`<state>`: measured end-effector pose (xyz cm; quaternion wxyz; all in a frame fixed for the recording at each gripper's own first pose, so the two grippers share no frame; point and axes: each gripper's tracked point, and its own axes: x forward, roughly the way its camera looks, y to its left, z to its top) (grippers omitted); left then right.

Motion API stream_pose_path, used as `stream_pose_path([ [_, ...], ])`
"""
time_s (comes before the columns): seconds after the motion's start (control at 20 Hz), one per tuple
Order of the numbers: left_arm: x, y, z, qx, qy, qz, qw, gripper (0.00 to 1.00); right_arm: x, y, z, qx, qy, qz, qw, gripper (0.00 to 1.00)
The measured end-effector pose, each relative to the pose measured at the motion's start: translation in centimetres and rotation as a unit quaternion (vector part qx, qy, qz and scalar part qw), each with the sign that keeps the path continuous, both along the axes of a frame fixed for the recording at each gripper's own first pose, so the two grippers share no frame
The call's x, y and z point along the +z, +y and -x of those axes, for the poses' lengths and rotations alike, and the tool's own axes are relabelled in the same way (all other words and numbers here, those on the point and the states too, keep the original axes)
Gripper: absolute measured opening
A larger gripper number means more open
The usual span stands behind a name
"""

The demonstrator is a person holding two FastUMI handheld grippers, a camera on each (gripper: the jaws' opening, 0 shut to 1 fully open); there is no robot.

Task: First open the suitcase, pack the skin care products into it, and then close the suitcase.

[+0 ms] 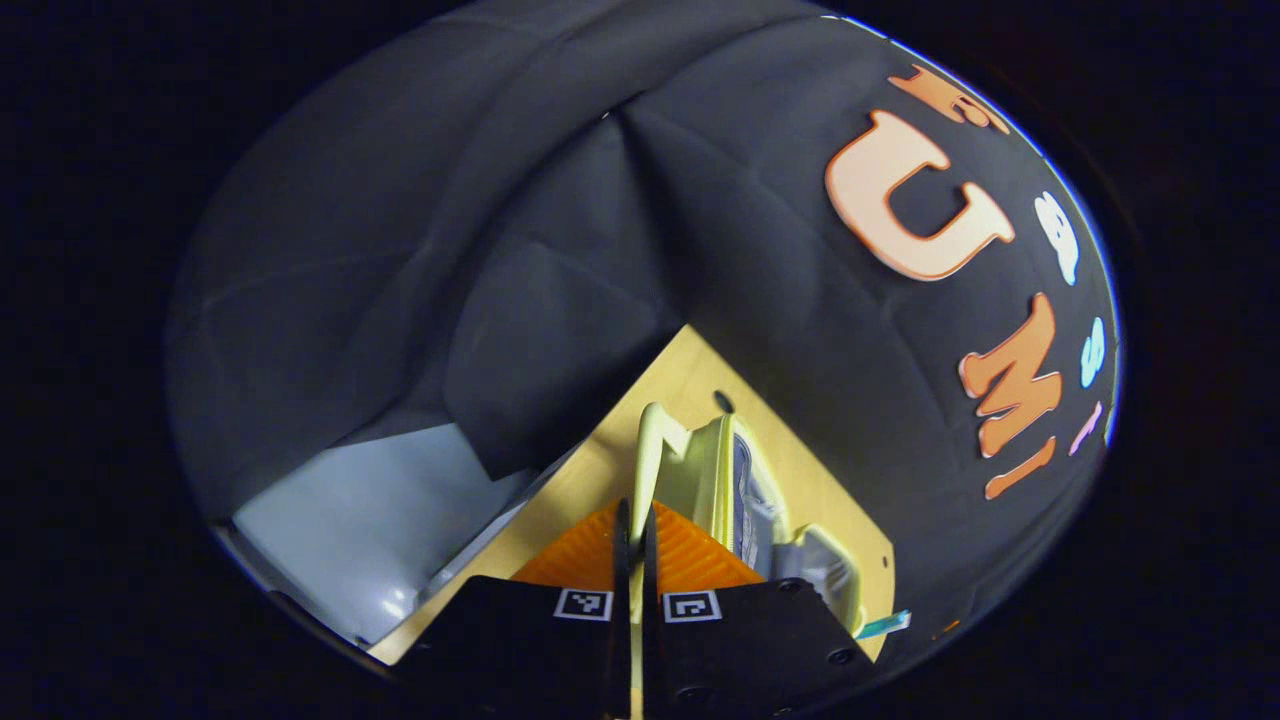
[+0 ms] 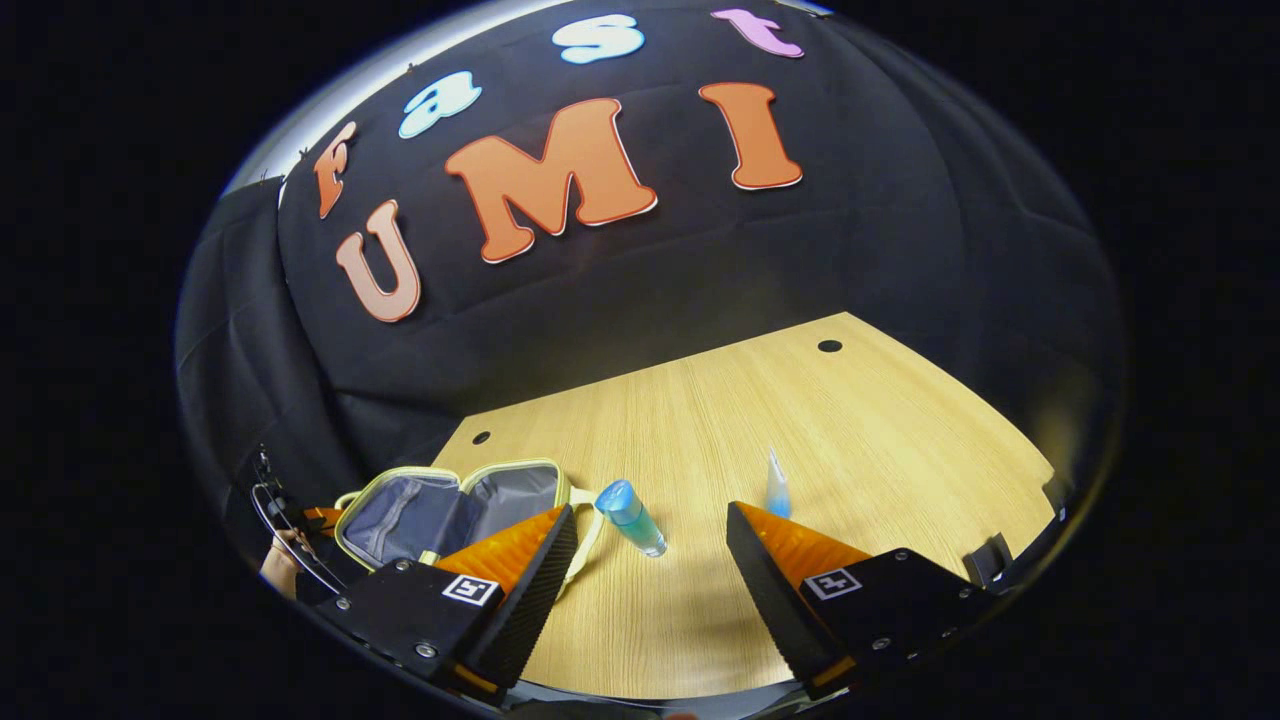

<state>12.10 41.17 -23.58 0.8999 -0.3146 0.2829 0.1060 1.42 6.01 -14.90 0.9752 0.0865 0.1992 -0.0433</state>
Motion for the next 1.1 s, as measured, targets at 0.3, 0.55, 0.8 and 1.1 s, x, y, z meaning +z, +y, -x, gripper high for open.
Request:
stream_pose_path([
  [0.3, -6.4, 1.9, 0.5, 0.040, 0.051, 0.037, 0.997, 0.16, -0.6, -0.6, 0.4, -0.015, 0.003, 0.015, 1.000, 0.95],
  [0.55, -1.8, 1.9, 1.8, 0.040, 0.029, -0.004, 0.999, 0.83, -0.4, -2.9, 1.1, -0.030, 0.000, 0.033, 0.999, 0.95],
  [0.8, 7.3, -3.3, 0.4, 0.014, -0.073, -0.092, 0.993, 0.90, -0.2, -4.8, 1.3, -0.023, -0.002, 0.051, 0.998, 0.95],
  [1.1, 19.2, -17.5, 0.1, -0.002, -0.191, -0.188, 0.963, 0.96, 0.5, -6.6, 0.6, 0.005, -0.008, 0.067, 0.998, 0.95],
])
